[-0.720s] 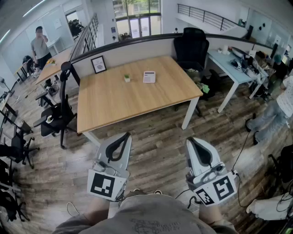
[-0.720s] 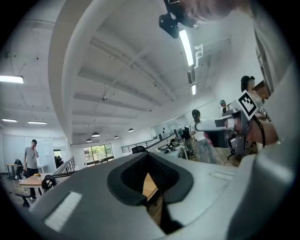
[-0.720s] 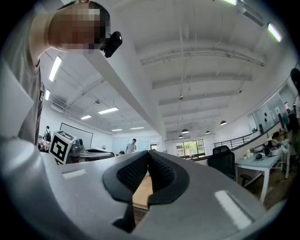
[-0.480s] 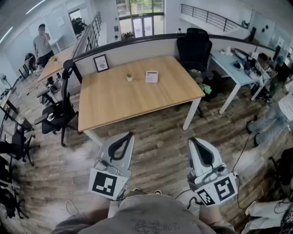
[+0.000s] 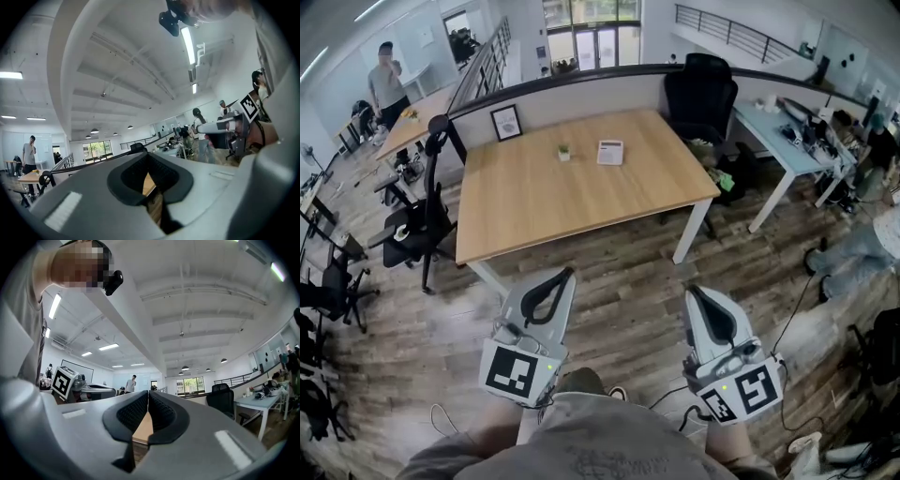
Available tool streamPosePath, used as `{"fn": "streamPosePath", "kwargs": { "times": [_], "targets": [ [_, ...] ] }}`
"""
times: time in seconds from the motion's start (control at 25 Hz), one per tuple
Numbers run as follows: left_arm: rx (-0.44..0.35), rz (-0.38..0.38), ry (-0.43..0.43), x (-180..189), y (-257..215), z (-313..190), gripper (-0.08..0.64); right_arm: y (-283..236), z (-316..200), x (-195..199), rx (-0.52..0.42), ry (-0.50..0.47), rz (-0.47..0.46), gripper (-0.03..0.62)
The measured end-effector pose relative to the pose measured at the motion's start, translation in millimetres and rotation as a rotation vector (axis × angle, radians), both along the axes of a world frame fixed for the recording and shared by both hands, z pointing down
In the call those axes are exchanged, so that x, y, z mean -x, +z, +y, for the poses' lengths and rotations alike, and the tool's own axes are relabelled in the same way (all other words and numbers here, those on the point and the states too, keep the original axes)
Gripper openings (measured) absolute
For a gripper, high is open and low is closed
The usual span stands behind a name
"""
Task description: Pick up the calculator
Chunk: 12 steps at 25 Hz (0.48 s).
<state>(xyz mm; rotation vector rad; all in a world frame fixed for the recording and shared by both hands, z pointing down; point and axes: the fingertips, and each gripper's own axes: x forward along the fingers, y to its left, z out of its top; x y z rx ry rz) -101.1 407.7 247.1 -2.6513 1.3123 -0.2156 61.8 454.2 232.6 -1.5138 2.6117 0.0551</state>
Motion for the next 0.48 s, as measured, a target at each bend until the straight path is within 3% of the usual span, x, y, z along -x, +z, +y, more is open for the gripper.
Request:
{"fn": "streamPosePath", "kwargs": {
  "times": [0.12, 0.24, 0.48],
  "targets": [
    [0.003, -0.004, 0.006, -2.8, 3.7, -5.5, 0.002, 4.9, -7.9, -6.4, 0.010, 0.019, -0.027, 0.020],
    [0.009, 0.007, 0.019, -2.5, 5.4, -12.1, 0.002, 9.9, -20.0, -10.1, 0.015, 0.042, -0.038, 0.208],
    [0.019, 0.001, 0.020, -7.5, 15.7, -50.8, 0.002, 20.6, -59.1, -17.3, 0.037, 0.054, -0.016, 0.221]
  ]
}}
